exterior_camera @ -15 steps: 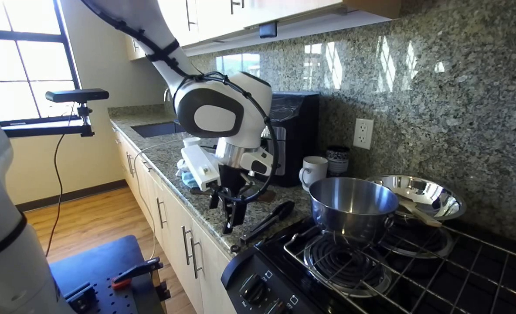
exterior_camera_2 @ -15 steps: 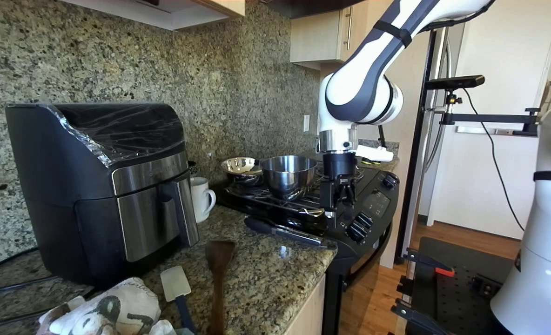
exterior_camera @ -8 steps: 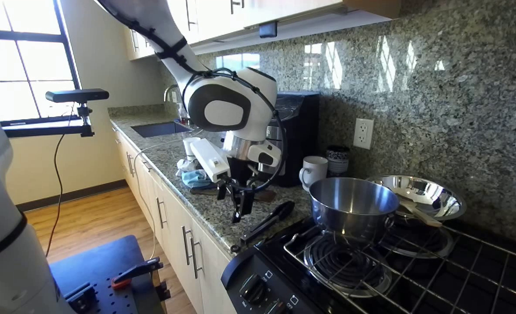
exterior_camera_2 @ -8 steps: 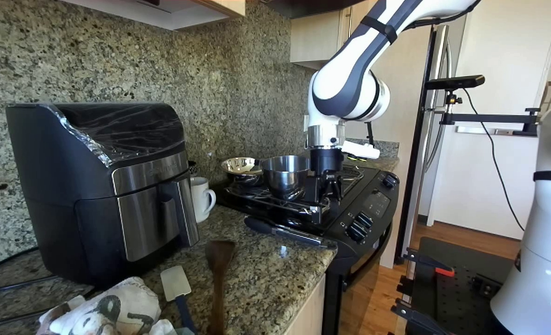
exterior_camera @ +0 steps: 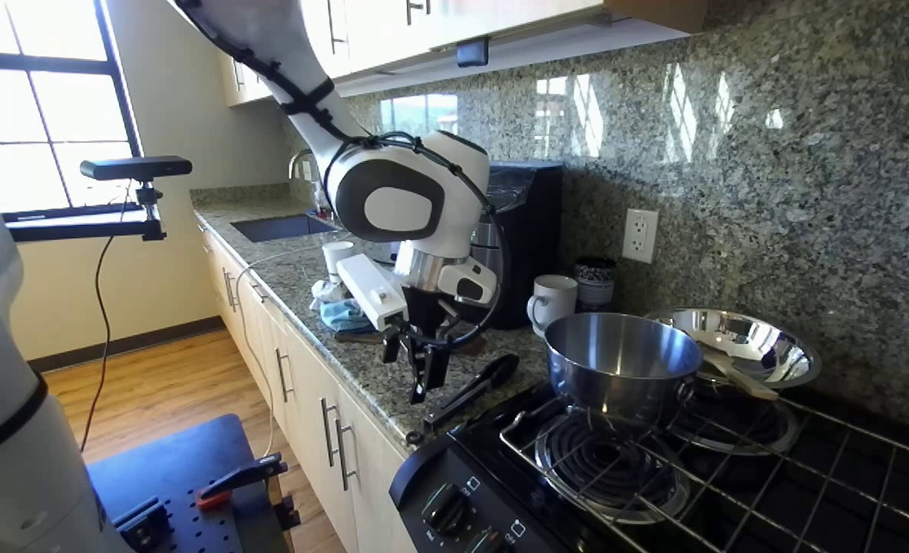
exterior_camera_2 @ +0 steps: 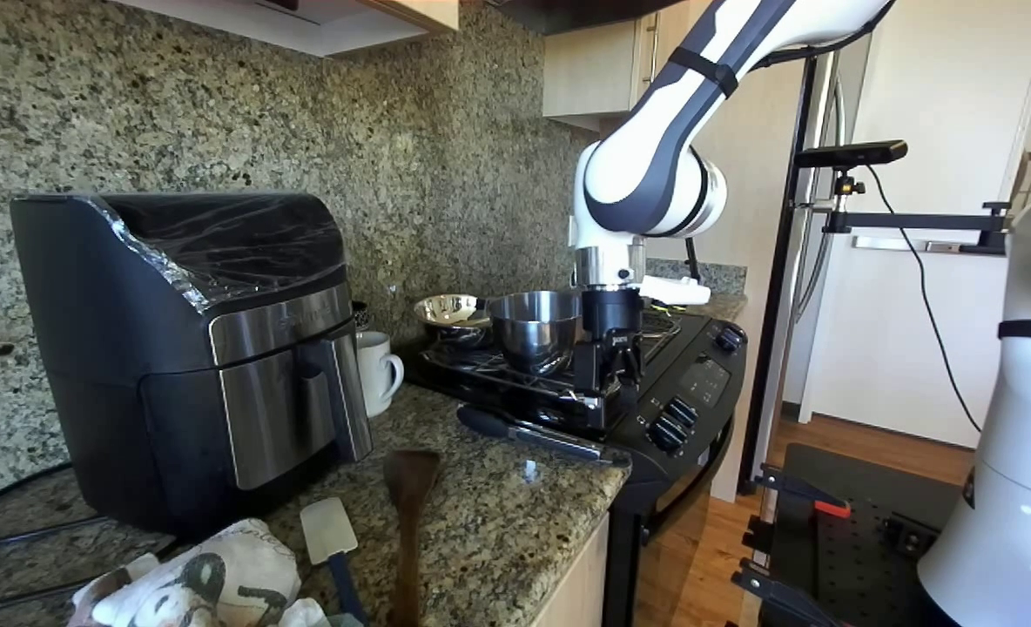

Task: Move the cooking tweezers on the counter to the left

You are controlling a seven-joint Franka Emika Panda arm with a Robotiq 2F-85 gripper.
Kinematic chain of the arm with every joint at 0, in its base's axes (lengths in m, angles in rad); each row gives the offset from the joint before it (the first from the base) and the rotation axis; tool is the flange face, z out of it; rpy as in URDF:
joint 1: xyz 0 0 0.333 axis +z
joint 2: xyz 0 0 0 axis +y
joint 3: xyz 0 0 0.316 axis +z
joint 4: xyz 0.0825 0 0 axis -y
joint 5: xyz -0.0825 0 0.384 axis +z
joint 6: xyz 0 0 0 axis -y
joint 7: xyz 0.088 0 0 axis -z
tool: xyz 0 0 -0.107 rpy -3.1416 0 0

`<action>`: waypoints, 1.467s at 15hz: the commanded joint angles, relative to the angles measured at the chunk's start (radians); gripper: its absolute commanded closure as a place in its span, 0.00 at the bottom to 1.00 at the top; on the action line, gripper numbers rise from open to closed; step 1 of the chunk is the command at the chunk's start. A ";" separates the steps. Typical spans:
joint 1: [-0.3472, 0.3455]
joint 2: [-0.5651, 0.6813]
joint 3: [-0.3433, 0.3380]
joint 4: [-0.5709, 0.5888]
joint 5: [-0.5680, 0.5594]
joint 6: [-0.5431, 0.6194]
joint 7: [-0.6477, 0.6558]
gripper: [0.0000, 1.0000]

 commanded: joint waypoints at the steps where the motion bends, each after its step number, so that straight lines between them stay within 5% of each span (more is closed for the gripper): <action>1: -0.010 0.044 0.016 0.013 -0.069 0.071 0.053 0.00; 11: -0.009 0.292 0.022 0.093 -0.190 0.317 0.099 0.00; 22: 0.017 0.349 0.041 0.147 -0.233 0.370 0.116 0.00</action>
